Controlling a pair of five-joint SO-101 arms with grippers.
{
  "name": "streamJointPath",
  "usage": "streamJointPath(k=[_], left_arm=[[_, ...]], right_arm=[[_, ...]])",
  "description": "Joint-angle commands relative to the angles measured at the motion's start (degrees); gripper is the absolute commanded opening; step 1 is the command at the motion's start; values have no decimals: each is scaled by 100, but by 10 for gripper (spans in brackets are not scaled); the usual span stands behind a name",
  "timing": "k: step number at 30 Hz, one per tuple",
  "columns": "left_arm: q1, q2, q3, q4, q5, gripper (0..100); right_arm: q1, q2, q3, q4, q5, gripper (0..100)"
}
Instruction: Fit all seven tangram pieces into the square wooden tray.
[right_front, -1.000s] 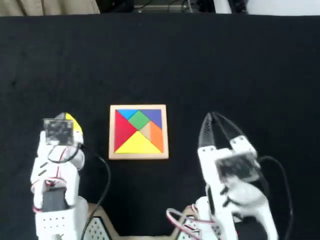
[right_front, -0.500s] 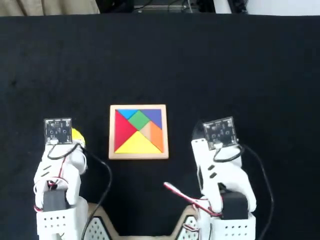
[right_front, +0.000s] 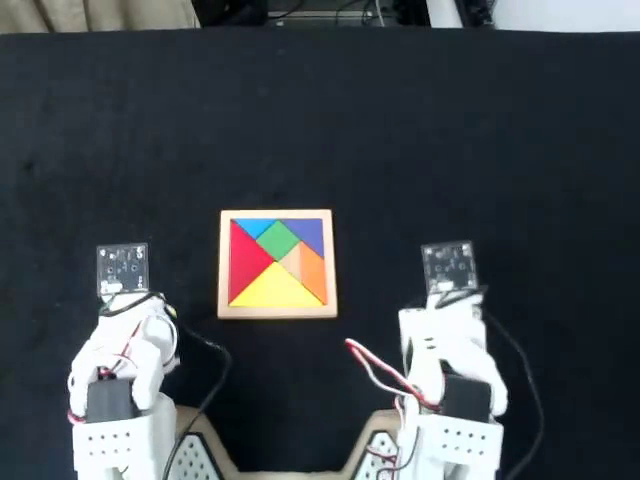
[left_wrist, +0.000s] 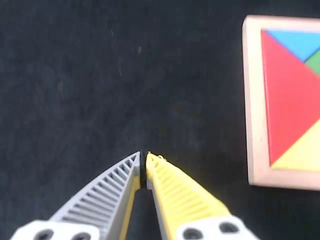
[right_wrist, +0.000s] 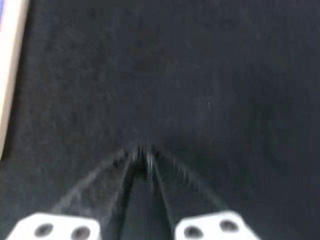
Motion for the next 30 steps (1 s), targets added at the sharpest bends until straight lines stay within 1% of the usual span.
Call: streamJointPath(k=[1, 3, 6, 12, 30], left_arm=[[-4, -44, 110, 343, 35, 30], [4, -44, 110, 554, 35, 30], [4, -44, 110, 554, 35, 30], [-4, -35, 110, 554, 44, 30], [-22, -35, 110, 554, 79, 30]], right_arm=[[88, -321, -13, 404, -62, 12], [88, -321, -13, 554, -62, 12], [-53, -303, -13, 642, -70, 12], [-624, -277, -13, 642, -53, 11], [-642, -295, -13, 651, -26, 11]])
